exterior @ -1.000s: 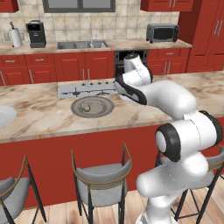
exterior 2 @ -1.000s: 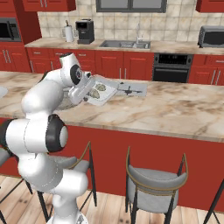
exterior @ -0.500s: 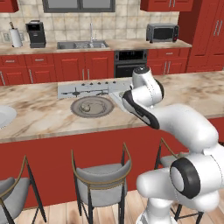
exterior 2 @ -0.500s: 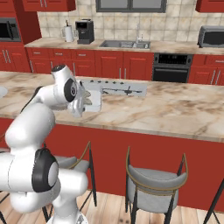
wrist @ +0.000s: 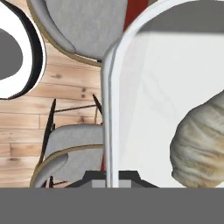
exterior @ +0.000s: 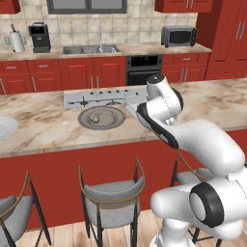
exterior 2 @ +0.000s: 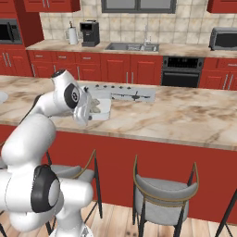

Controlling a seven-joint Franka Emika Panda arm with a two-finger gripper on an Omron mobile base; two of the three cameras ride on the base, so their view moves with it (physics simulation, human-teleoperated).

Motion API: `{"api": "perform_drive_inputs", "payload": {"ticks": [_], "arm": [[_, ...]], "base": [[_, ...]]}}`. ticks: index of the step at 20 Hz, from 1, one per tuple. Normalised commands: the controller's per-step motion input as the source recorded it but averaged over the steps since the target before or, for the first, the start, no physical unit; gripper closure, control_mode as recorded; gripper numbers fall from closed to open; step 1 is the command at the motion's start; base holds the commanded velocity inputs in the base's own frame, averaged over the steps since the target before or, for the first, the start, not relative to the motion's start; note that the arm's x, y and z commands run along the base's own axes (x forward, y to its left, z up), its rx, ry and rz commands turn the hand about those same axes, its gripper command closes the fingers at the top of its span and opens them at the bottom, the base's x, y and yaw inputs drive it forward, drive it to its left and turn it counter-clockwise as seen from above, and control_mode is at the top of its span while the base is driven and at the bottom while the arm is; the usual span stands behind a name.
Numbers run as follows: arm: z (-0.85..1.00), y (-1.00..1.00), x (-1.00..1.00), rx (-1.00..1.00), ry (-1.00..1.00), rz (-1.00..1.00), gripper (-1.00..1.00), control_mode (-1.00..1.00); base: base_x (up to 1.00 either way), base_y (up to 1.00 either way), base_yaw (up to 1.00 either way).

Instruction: Place two dumplings into each of the tupperware containers and then place the containers in the fridge.

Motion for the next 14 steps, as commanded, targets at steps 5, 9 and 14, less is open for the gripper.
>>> {"api": "perform_drive_inputs", "payload": {"ticks": [5,9,14], "arm": [[0.20,-0.15,-0.16,0.00,0.05,-0.06,1.00,-1.00],[0.33,-0.27,-0.42,0.00,0.00,0.00,1.00,-1.00],[0.31,-0.26,-0.50,0.00,0.00,0.00,1.00,-1.00]], "base": [[0.00,0.00,0.00],[0.00,0.00,0.00],[0.00,0.00,0.00]]}}
